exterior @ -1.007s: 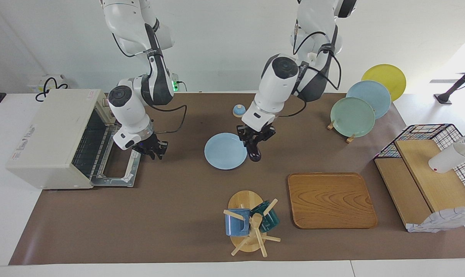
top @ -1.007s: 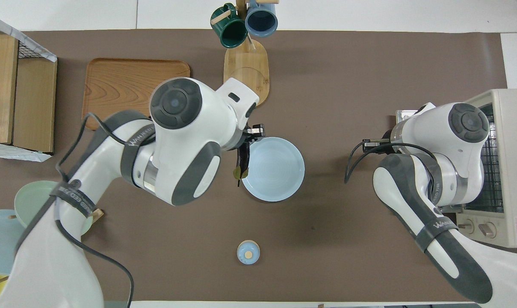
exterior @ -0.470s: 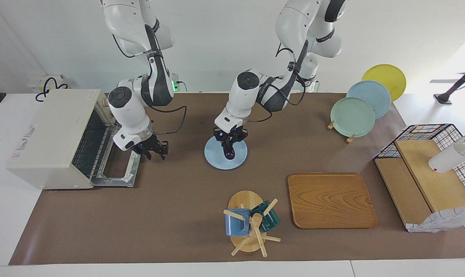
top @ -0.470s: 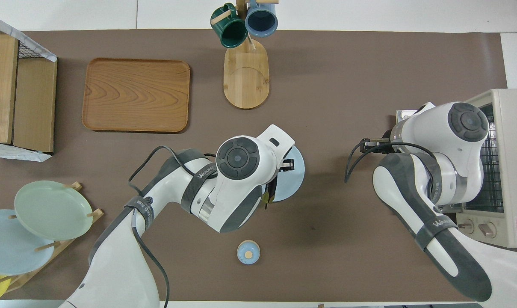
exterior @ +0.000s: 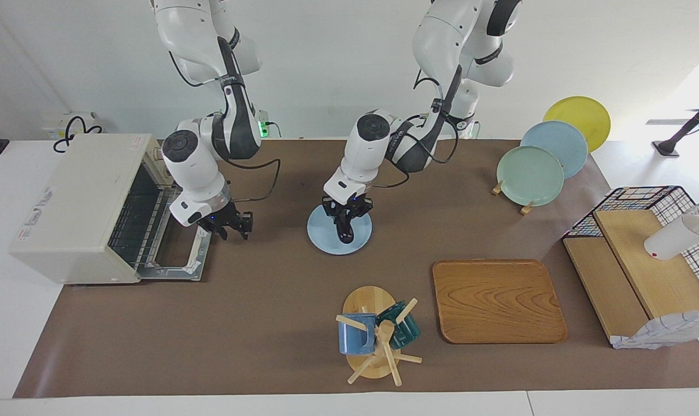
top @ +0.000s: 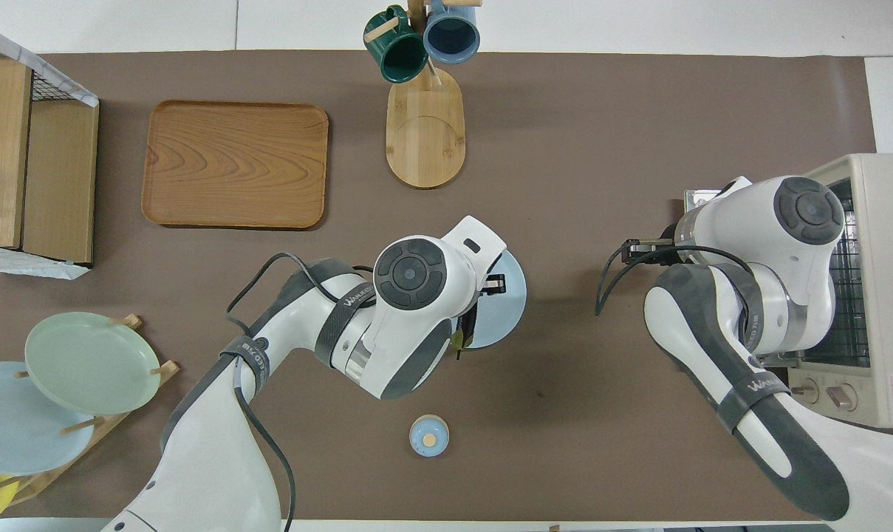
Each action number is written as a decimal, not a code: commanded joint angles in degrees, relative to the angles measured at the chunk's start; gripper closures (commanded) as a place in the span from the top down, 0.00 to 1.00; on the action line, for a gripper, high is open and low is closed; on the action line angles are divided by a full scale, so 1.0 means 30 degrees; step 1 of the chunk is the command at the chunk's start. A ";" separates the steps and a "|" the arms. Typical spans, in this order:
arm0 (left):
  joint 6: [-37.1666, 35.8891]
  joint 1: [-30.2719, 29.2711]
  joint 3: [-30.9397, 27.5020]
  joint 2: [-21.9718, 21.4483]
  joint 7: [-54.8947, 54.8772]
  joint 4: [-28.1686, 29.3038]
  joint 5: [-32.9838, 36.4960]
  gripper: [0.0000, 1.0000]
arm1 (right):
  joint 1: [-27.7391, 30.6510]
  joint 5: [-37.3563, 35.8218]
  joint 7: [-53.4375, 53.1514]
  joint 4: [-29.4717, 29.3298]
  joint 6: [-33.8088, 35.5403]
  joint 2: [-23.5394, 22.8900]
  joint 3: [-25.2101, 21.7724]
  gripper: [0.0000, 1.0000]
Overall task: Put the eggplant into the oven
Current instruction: 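Carry the eggplant with the left gripper and lower it onto the blue plate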
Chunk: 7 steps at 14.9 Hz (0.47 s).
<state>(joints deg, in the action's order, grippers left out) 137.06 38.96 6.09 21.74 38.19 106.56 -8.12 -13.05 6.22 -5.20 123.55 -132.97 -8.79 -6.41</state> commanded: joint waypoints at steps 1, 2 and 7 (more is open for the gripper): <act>0.0485 0.0313 -0.0330 -0.0216 -0.0162 0.0514 -0.0134 1.00 | -0.0016 0.0035 0.0094 -0.0283 0.0320 -0.0145 -0.0031 0.59; 0.0368 0.0196 -0.0331 -0.0245 -0.0249 0.0427 -0.0105 1.00 | -0.0016 0.0035 0.0094 -0.0283 0.0320 -0.0145 -0.0031 0.61; -0.3459 -0.2578 -0.0419 -0.2875 -0.2848 0.0164 -0.0105 1.00 | -0.0308 0.0006 0.0153 -0.0894 0.1193 -0.0145 0.0056 1.00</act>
<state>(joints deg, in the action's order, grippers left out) 133.69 36.29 4.82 19.19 34.90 106.26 -8.12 -13.35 6.22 -5.15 123.32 -132.44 -8.80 -6.34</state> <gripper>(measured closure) 0.000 0.348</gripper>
